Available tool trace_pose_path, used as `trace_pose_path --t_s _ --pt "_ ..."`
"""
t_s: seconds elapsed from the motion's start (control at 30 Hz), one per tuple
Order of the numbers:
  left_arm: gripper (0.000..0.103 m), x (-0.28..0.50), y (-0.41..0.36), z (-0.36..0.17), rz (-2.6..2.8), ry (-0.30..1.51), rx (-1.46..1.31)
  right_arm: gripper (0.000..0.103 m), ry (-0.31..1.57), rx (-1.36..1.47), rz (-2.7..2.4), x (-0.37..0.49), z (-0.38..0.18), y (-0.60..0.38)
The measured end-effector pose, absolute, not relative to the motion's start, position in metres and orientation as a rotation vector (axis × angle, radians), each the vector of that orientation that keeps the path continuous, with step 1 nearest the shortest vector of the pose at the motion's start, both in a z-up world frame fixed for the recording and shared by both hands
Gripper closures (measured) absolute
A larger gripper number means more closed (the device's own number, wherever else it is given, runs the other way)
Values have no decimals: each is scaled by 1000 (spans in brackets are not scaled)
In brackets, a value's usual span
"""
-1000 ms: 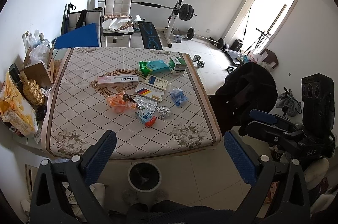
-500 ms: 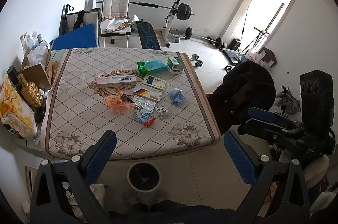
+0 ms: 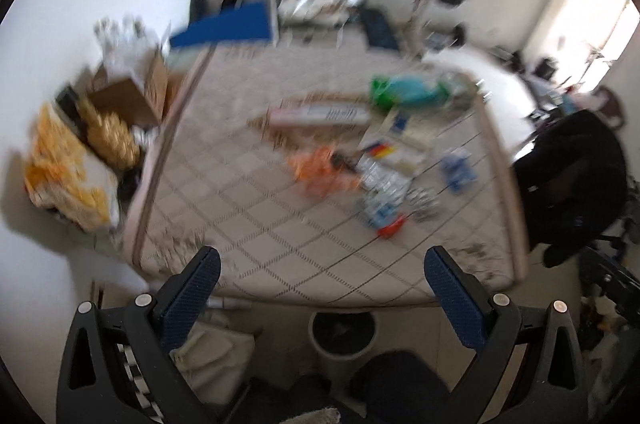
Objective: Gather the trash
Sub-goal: 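Grasp the Pure Milk carton with the left gripper while the right grasps the blue bag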
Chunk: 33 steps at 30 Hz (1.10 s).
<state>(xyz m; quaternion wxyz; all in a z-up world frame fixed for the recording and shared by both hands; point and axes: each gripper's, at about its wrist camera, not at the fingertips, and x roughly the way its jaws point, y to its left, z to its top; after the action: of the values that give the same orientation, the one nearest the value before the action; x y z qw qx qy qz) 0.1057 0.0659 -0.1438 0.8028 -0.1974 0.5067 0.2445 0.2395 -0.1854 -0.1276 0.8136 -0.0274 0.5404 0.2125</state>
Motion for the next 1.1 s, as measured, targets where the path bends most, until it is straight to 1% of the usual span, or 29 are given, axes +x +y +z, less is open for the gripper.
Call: trace_pose_path --t_s 0.17,0.33,0.53,0.6,0.63,0.67,0.7,0.73,0.77,0.87,0.93,0.97,1.0,1.03,1.07,1.1 --pt "0 155 69 -225 593 1220 -521 0 1299 -52 338 316 -215 -189" --pt "0 217 73 -301 659 1336 -696 0 1364 -140 334 401 -290 -159" --pt "1 267 83 -359 717 1419 -892 0 1413 -324 415 477 -354 -105" --pt "2 277 86 -376 745 1437 -936 0 1427 -384 445 495 -372 -91" --pt "10 281 88 -383 763 1449 -951 0 1439 -402 455 502 -380 -86" --pt "26 284 88 -391 780 1468 -967 0 1455 -421 464 509 -390 -80" --pt "32 285 88 -396 786 1483 -974 0 1471 -434 470 514 -398 -76" --pt "45 286 88 -400 793 1494 -984 0 1482 -440 477 517 -404 -73" --pt "54 286 87 -403 802 1496 -996 0 1493 -448 479 520 -411 -69" --pt "55 287 82 -395 830 1486 -954 1 1521 -448 485 529 -428 -62" --pt "56 291 77 -388 837 1487 -901 9 1530 -435 488 533 -435 -60" --pt "56 292 73 -381 840 1486 -866 10 1520 -436 484 533 -435 -58" --pt "56 292 69 -373 841 1478 -838 19 1504 -442 481 532 -433 -57" --pt "56 293 66 -369 842 1474 -825 33 1488 -450 485 530 -430 -55" --pt "56 292 62 -361 844 1465 -798 41 1478 -439 502 527 -426 -55" --pt "56 291 60 -355 844 1459 -778 54 1482 -432 501 524 -422 -56"
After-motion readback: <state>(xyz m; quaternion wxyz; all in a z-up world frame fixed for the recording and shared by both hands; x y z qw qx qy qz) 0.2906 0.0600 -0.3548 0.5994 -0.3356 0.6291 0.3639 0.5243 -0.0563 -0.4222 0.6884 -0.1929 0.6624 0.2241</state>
